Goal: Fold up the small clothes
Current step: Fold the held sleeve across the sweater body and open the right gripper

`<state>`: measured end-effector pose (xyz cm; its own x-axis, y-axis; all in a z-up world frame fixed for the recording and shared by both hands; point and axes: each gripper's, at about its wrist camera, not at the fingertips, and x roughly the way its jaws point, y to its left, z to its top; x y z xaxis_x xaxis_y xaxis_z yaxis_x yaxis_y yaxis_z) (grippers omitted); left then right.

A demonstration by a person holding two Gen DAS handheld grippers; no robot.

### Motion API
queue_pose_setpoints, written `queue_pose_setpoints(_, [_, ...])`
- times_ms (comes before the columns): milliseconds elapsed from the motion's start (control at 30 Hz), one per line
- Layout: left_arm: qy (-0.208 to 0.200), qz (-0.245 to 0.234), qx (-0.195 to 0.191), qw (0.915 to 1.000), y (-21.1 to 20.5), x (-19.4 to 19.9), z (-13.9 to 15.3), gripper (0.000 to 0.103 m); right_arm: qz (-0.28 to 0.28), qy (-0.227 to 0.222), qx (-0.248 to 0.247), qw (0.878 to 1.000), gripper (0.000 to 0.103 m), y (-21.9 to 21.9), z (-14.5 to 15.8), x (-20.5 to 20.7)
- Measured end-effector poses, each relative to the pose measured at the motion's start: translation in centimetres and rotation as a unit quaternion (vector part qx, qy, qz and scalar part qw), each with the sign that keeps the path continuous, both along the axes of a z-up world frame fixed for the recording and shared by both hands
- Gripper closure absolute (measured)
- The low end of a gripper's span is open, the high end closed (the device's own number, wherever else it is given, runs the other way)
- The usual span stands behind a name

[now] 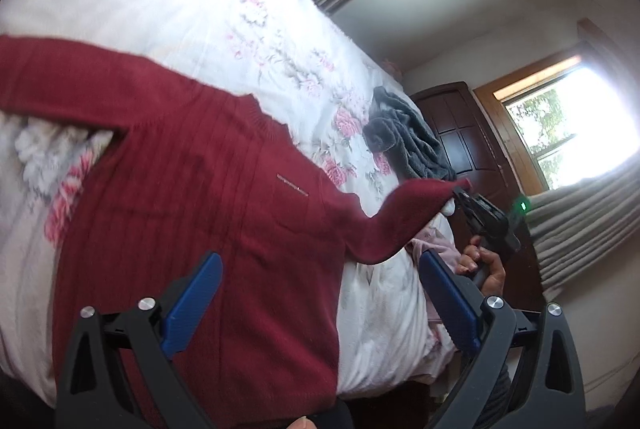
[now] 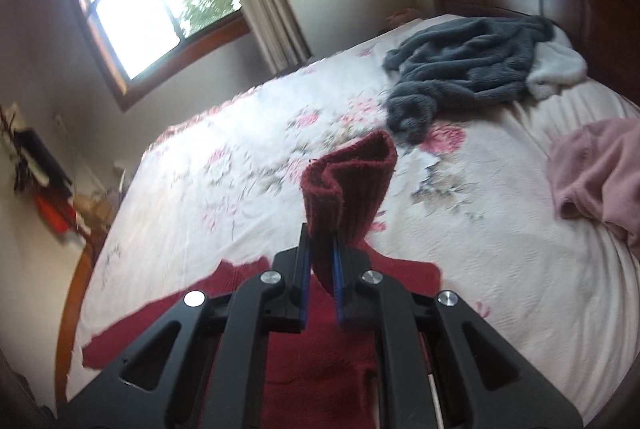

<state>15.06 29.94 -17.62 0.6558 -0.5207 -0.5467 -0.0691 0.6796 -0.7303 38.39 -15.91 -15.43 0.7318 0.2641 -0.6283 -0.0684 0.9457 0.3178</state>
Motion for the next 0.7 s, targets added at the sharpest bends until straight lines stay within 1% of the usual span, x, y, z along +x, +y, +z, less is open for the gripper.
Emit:
queue_pose_setpoints(67, [-0.005, -0.016, -0.007, 0.9998, -0.2, 0.6, 0.0, 0.004, 0.018, 0.009, -0.019, 1.0, 0.095, 3.0, -1.3, 0.0])
queue_pose_setpoints(133, [0.001, -0.044, -0.034, 0.9985, -0.3, 1.4, -0.4, 0.004, 0.036, 0.02, -0.04, 0.998, 0.095, 5.9, -3.0, 0.2])
queue_pose_setpoints(167, [0.004, -0.051, -0.043, 0.9978, -0.3, 1.8, -0.6, 0.004, 0.044, 0.024, -0.048, 0.998, 0.095, 7.4, -3.4, 0.0])
queue_pose_setpoints(200, [0.007, -0.056, -0.049, 0.9972, -0.3, 2.3, -0.8, 0.004, 0.055, 0.032, -0.059, 0.996, 0.095, 9.3, -4.6, -0.1])
queue_pose_setpoints(267, [0.011, -0.061, -0.052, 0.9967, -0.4, 3.2, -1.0, 0.004, 0.072, 0.043, -0.08, 0.993, 0.095, 12.3, -6.3, -0.2])
queue_pose_setpoints(333, [0.015, -0.067, -0.053, 0.9962, -0.5, 4.1, -1.5, 0.004, 0.091, 0.052, -0.105, 0.989, 0.095, 15.4, -8.6, -0.2])
queue_pose_setpoints(367, [0.015, -0.068, -0.054, 0.9961, -0.6, 4.7, -1.8, 0.004, 0.102, 0.061, -0.124, 0.985, 0.095, 17.2, -10.2, -0.2])
queue_pose_setpoints(400, [0.015, -0.067, -0.055, 0.9961, -0.7, 5.2, -2.2, 0.004, 0.106, 0.067, -0.138, 0.982, 0.095, 18.3, -11.3, -0.1])
queue_pose_setpoints(467, [0.018, -0.062, -0.071, 0.9954, -0.9, 6.9, -3.8, 0.004, 0.12, 0.093, -0.159, 0.976, 0.092, 20.5, -14.1, -0.1])
queue_pose_setpoints(500, [0.022, -0.062, -0.079, 0.9948, -0.9, 7.5, -4.5, 0.004, 0.13, 0.109, -0.165, 0.971, 0.085, 21.3, -15.4, -0.1])
queue_pose_setpoints(533, [0.035, -0.059, -0.101, 0.9925, -1.0, 8.9, -6.2, 0.004, 0.14, 0.123, -0.167, 0.968, 0.08, 21.9, -16.6, -0.2])
queue_pose_setpoints(600, [0.055, -0.056, -0.137, 0.9876, -1.2, 10.7, -8.7, 0.004, 0.156, 0.127, -0.156, 0.967, 0.075, 22.0, -17.9, -1.4])
queue_pose_setpoints(633, [0.071, -0.053, -0.168, 0.9818, -1.3, 12.0, -10.5, 0.004, 0.156, 0.127, -0.152, 0.968, 0.073, 21.6, -18.0, -1.9])
queue_pose_setpoints(700, [0.089, -0.053, -0.209, 0.9724, -1.8, 13.7, -13.1, 0.004, 0.145, 0.132, -0.131, 0.972, 0.072, 19.3, -17.7, -3.5])
